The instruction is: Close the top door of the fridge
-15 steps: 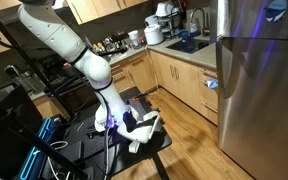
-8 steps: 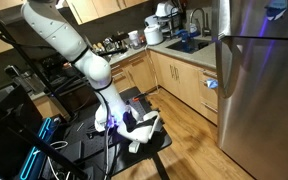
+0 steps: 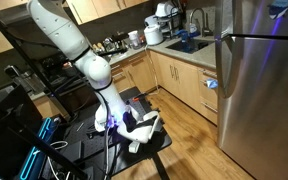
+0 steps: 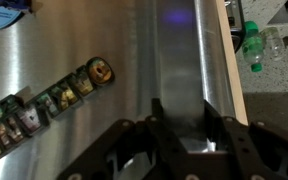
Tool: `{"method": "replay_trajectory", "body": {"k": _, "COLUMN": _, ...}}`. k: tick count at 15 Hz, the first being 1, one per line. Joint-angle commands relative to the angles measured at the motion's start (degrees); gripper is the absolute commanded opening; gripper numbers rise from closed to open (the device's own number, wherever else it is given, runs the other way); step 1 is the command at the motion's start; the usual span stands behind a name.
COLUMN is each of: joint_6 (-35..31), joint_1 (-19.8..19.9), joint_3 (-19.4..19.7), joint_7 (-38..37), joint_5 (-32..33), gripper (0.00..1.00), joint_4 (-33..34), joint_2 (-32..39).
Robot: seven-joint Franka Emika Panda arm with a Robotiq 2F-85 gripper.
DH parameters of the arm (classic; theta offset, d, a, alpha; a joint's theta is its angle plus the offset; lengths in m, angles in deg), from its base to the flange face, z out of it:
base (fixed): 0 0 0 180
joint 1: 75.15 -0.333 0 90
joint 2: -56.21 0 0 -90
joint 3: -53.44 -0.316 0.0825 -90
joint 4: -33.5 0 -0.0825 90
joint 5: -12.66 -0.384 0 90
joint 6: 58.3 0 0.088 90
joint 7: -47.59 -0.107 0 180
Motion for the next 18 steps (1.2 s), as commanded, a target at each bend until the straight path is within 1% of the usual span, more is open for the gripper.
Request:
{"method": "replay_trajectory", "body": {"k": 1, "joint_6": -1.03, "joint_1": -1.16, "joint_3": -2.87, "joint_7": -4.19, "joint_5": 0.81, "gripper": 0.16, "joint_4": 3.20, "joint_2": 1.36}}
{"method": "replay_trajectory", "body": {"k": 7, "joint_6": -0.98, "joint_1": -1.25, "joint_3": -3.30, "joint_7": -7.73, "joint_5": 4.12, "gripper": 0.16, "joint_4": 3.60, "joint_2": 1.60}}
{"method": "replay_trajectory", "body": {"k": 8, "joint_6": -0.89, "joint_1": -1.18, "joint_3": -3.32, "joint_7": -8.21, "joint_5": 4.72, "gripper": 0.20, "joint_4": 3.57, "joint_2": 1.55}}
{"method": "replay_trajectory", "body": {"k": 9, "joint_6": -0.93, "joint_1": -1.17, "joint_3": -3.27, "joint_7": -8.85, "joint_5": 5.19, "gripper": 0.66, "joint_4": 3.49, "joint_2": 1.54}}
{"method": "replay_trajectory", "body": {"k": 10, "joint_6": -0.81, "joint_1": -1.15, "joint_3": -3.21, "joint_7": -9.13, "joint_5": 5.49, "gripper": 0.66, "joint_4": 3.46, "joint_2": 1.44}}
{"method": "replay_trajectory", "body": {"k": 11, "joint_6": -0.73, "joint_1": -1.16, "joint_3": -3.33, "joint_7": -9.56, "joint_5": 5.73, "gripper": 0.69, "joint_4": 3.54, "joint_2": 1.39}}
{"method": "replay_trajectory", "body": {"k": 13, "joint_6": -0.55, "joint_1": -1.20, "joint_3": -3.50, "joint_7": -9.92, "joint_5": 6.08, "gripper": 0.83, "joint_4": 3.72, "joint_2": 1.30}}
{"method": "replay_trajectory", "body": {"k": 15, "joint_6": -0.40, "joint_1": -1.20, "joint_3": -3.73, "joint_7": -10.31, "joint_5": 6.14, "gripper": 0.99, "joint_4": 4.08, "joint_2": 1.38}}
{"method": "replay_trajectory", "body": {"k": 18, "joint_6": 0.04, "joint_1": -0.97, "joint_3": -4.16, "joint_7": -10.08, "joint_5": 6.21, "gripper": 1.00, "joint_4": 4.37, "joint_2": 0.93}}
